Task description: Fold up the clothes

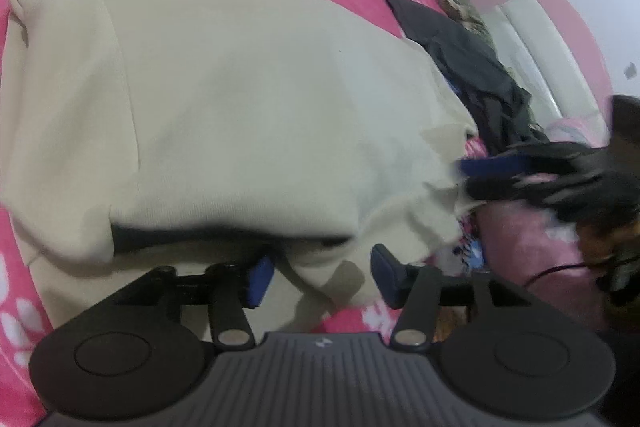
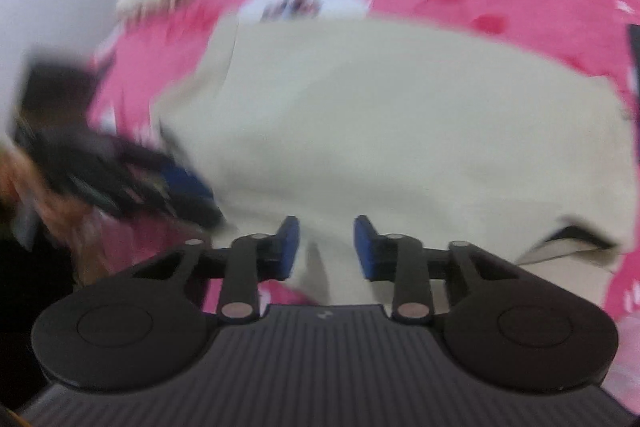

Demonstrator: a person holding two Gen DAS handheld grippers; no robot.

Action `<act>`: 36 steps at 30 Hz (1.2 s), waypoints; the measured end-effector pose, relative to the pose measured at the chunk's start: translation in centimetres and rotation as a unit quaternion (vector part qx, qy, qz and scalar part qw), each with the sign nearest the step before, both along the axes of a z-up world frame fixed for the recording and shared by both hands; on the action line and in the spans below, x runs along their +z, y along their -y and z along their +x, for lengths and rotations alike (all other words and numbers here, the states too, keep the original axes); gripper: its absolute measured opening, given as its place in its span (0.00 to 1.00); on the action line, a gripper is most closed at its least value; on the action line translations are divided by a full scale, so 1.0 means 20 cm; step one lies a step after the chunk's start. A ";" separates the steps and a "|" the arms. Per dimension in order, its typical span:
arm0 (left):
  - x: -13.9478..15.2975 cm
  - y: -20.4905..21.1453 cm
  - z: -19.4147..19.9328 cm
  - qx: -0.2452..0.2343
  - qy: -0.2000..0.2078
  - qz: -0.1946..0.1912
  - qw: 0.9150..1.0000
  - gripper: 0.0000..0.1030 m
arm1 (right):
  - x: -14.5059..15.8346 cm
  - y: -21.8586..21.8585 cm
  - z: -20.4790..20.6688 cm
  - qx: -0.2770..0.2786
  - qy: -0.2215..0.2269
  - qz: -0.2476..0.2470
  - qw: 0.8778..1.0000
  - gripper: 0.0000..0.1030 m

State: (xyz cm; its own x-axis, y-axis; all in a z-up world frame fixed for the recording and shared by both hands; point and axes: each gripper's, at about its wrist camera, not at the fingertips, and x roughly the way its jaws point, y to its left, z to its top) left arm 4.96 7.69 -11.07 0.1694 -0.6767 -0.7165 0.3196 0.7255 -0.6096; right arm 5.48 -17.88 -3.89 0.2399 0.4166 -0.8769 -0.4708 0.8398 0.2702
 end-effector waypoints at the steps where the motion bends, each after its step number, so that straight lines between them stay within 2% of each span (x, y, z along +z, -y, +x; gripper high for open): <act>1: 0.01 -0.02 -0.01 0.002 0.004 0.003 1.000 0.57 | -0.07 -0.04 -0.02 0.016 -0.005 -0.021 1.000 0.21; 3: 0.02 -0.06 -0.02 0.010 0.009 0.009 1.000 0.57 | -0.17 -0.07 -0.06 0.037 -0.009 -0.052 0.998 0.19; 7: 0.04 -0.22 0.05 0.072 -0.003 -0.009 0.997 0.56 | -0.20 -0.08 -0.08 0.048 -0.003 -0.059 0.997 0.18; 9: 0.05 -0.29 0.09 0.103 -0.014 -0.022 0.994 0.53 | -0.19 -0.09 -0.08 0.051 -0.003 -0.061 0.997 0.18; 12: 0.03 -0.37 0.12 0.128 -0.039 -0.038 0.990 0.41 | -0.19 -0.09 -0.08 0.057 0.003 -0.063 0.996 0.18; 14: 0.03 -0.38 0.13 0.126 -0.048 -0.033 0.990 0.39 | -0.19 -0.09 -0.08 0.057 0.003 -0.063 0.996 0.18; 19: 0.13 -0.41 0.15 0.083 -0.031 0.002 0.996 0.38 | -0.21 -0.07 -0.09 0.060 0.004 -0.066 0.996 0.18; 24: 0.36 -0.46 0.14 0.065 0.063 0.041 0.995 0.43 | -0.21 -0.08 -0.08 0.058 0.001 -0.067 0.996 0.18; 26: 0.40 -0.45 0.14 0.067 0.081 0.046 0.993 0.45 | -0.17 -0.09 -0.08 0.067 0.009 -0.070 0.995 0.18; 31: 0.34 -0.39 0.19 0.070 0.067 0.065 0.993 0.45 | 0.03 -0.19 -0.10 0.112 0.058 -0.023 0.992 0.20; 34: 0.29 -0.40 0.21 0.081 0.051 0.069 0.993 0.45 | 0.09 -0.33 -0.13 0.174 0.085 0.000 0.981 0.20; 36: 0.29 -0.42 0.21 0.083 0.052 0.070 0.993 0.45 | 0.08 -0.42 -0.15 0.212 0.094 0.000 0.973 0.20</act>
